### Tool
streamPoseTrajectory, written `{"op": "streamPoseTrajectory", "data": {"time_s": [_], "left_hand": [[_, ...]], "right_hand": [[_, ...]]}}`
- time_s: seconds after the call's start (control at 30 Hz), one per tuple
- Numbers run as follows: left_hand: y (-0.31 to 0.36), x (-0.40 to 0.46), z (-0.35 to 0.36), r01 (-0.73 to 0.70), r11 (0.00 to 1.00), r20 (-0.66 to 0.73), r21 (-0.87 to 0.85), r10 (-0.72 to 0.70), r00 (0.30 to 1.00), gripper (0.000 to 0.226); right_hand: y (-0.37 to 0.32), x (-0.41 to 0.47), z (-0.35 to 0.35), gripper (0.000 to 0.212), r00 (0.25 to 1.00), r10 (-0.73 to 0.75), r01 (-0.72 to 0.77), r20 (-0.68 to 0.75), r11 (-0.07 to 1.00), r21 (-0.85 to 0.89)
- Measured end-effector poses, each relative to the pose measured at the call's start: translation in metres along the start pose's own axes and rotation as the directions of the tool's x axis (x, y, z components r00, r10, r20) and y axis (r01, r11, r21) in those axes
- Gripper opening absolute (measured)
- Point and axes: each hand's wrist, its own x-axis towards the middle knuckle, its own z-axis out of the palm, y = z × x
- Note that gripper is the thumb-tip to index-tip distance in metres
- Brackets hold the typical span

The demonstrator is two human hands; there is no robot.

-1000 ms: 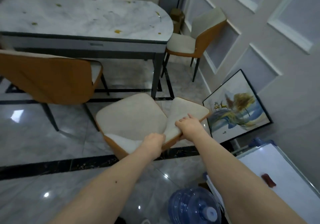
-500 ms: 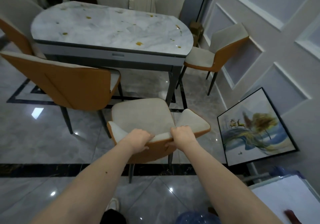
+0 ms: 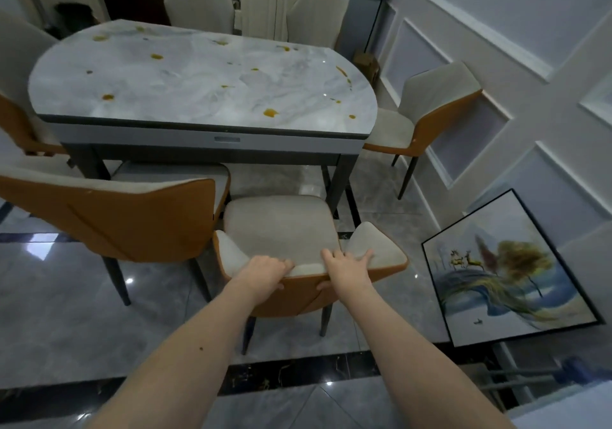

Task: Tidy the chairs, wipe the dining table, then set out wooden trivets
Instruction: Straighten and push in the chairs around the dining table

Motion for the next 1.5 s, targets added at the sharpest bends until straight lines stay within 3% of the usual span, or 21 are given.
{"op": "streamPoseTrajectory", "data": {"time_s": [0.3, 0.6, 0.73, 1.03, 1.3, 1.5], "left_hand": [[-0.075, 0.056, -0.021, 0.004, 1.000, -0.061, 0.028, -0.002, 0.998, 0.038], [-0.145, 0.096, -0.033, 0.131, 0.991, -0.076, 0.024, -0.129, 0.989, 0.034], [-0.150, 0.103, -0.032, 0.140, 0.990, -0.072, 0.017, -0.138, 0.988, 0.033], [-0.131, 0.089, -0.046, 0.145, 0.989, -0.043, 0.010, -0.145, 0.989, 0.029], [-0.117, 0.077, -0.030, 0.075, 0.994, -0.087, 0.082, -0.068, 0.994, 0.027], [-0.119, 0.085, -0.033, 0.092, 0.994, -0.130, 0.055, -0.084, 0.988, 0.025]], "right_hand": [[-0.026, 0.076, -0.029, 0.055, 0.996, 0.068, -0.063, -0.050, 0.993, 0.097], [-0.053, 0.147, -0.058, 0.060, 0.999, -0.032, 0.036, -0.037, 0.991, 0.129], [-0.047, 0.160, -0.057, 0.064, 0.995, -0.086, 0.090, -0.045, 0.991, 0.101], [-0.040, 0.151, -0.057, 0.049, 0.986, -0.151, 0.157, -0.068, 0.984, 0.087], [-0.030, 0.139, -0.047, 0.051, 0.988, -0.151, 0.151, -0.013, 0.988, 0.018], [-0.021, 0.152, -0.052, 0.047, 0.971, -0.238, 0.238, -0.031, 0.971, -0.019]]}}
